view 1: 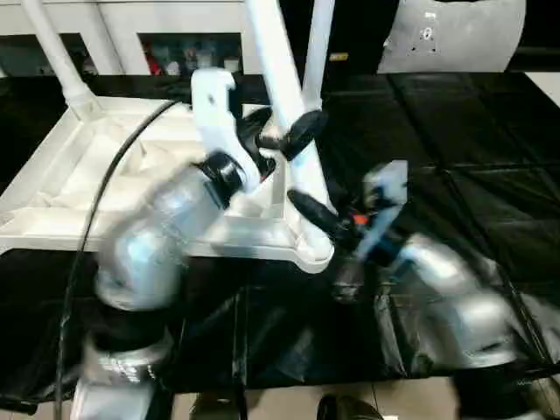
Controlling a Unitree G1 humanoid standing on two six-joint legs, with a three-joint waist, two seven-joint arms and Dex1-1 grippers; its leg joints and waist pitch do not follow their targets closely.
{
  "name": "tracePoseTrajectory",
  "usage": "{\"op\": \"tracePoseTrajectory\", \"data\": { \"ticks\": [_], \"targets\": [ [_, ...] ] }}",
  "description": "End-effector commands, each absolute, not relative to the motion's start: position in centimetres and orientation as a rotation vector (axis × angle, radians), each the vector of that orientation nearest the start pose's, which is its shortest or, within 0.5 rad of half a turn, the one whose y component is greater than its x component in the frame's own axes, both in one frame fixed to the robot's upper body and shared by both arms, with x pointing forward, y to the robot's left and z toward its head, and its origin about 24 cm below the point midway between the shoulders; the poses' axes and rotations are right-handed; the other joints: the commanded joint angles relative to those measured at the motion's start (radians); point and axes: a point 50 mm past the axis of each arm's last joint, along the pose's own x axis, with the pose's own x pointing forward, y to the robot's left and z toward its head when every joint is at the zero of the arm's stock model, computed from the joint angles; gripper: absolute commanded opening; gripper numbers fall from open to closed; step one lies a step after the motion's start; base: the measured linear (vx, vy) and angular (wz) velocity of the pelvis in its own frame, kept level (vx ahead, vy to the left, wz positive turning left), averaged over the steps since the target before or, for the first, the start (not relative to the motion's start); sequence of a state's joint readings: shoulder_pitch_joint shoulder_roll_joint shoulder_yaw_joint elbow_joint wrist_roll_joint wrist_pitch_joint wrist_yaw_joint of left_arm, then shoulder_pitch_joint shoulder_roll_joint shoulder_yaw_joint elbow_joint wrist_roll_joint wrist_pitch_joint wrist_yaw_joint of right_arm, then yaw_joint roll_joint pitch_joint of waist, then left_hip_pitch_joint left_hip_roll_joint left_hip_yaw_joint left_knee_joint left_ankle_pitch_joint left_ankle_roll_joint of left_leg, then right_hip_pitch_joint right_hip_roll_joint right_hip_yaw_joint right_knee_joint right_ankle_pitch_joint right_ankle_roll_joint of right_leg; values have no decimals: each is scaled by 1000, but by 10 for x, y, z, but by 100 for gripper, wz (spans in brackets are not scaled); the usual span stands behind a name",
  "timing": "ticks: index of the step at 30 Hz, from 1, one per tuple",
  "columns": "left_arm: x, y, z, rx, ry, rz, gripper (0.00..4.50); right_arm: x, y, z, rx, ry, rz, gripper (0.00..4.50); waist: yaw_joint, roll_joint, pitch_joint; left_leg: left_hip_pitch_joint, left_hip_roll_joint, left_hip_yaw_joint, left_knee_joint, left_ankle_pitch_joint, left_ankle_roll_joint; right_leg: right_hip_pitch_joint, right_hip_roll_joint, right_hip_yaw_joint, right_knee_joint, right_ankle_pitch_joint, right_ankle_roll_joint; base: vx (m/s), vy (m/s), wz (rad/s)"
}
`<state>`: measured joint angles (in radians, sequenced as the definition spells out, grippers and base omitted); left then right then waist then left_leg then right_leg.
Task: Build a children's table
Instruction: Pick table leg
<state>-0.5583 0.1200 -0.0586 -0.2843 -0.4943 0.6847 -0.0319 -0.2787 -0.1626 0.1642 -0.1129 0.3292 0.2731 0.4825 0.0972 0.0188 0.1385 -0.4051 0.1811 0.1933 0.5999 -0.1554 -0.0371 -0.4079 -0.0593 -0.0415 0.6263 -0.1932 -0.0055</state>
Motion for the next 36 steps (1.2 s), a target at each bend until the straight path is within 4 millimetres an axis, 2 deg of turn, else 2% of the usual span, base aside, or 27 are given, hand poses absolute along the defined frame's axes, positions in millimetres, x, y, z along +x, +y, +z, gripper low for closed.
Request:
{"op": "tracePoseTrajectory", "data": {
  "ticks": [1,3,4,11,14,19,22,25,28,31,32,33,36],
  "targets": [
    [302,83,196,-140,-137,-464,412,282,-90,111,52,-125,747,192,-5,-4,-99,21,43,-28,-65,-179,-13,45,-72,46,-81,-204,-137,0,0,0],
    [302,83,195,-139,-160,-433,412,282,-89,109,47,-134,728,192,-11,-4,-98,21,41,-27,-64,-188,-12,47,-71,46,-82,-211,-140,0,0,0],
    [301,82,193,-141,-169,-428,412,283,-88,109,53,-146,717,192,-13,-9,-99,20,41,-27,-64,-188,-9,47,-72,46,-83,-209,-141,0,0,0],
    [292,76,170,-91,-153,-455,412,280,-80,103,20,-192,726,192,-17,-3,-100,22,43,-26,-63,-196,3,44,-71,46,-82,-196,-153,0,0,0],
    [288,73,159,-107,-128,-498,412,276,-76,100,-37,-222,770,192,-17,-3,-99,23,44,-26,-64,-208,3,43,-69,47,-82,-203,-156,0,0,0],
    [285,72,152,-79,-174,-525,412,272,-74,91,-134,-259,802,192,-18,-2,-101,22,43,-25,-64,-224,4,43,-70,47,-85,-208,-152,0,0,0],
    [276,70,149,-70,-234,-623,412,268,-74,83,-118,-253,819,192,-16,-2,-103,23,46,-27,-66,-238,10,43,-73,49,-87,-228,-151,0,0,0],
    [268,76,136,-166,-237,-663,414,264,-73,76,-109,-257,828,192,-19,-2,-106,22,47,-26,-66,-241,13,43,-71,49,-86,-207,-157,0,0,0],
    [266,82,131,-222,-233,-635,374,264,-75,72,-95,-254,818,192,-23,0,-107,26,48,-25,-68,-276,9,40,-69,48,-87,-233,-166,0,0,0],
    [259,84,119,-216,-210,-666,372,264,-79,68,-72,-254,804,192,-24,-2,-106,27,47,-27,-70,-308,7,38,-71,48,-94,-300,-146,0,0,0],
    [258,84,116,-221,-202,-675,362,264,-80,66,-72,-254,807,192,-25,-2,-105,27,47,-27,-72,-313,5,37,-71,48,-95,-311,-141,0,0,0],
    [257,84,114,-221,-197,-680,342,263,-79,66,-76,-256,819,192,-26,-1,-106,31,49,-27,-73,-333,-3,33,-69,49,-98,-328,-135,0,0,0],
    [256,85,110,-230,-195,-683,316,261,-77,65,-80,-262,839,192,-27,-1,-108,31,50,-30,-76,-348,-14,35,-69,49,-96,-314,-132,0,0,0]
  ]
}}
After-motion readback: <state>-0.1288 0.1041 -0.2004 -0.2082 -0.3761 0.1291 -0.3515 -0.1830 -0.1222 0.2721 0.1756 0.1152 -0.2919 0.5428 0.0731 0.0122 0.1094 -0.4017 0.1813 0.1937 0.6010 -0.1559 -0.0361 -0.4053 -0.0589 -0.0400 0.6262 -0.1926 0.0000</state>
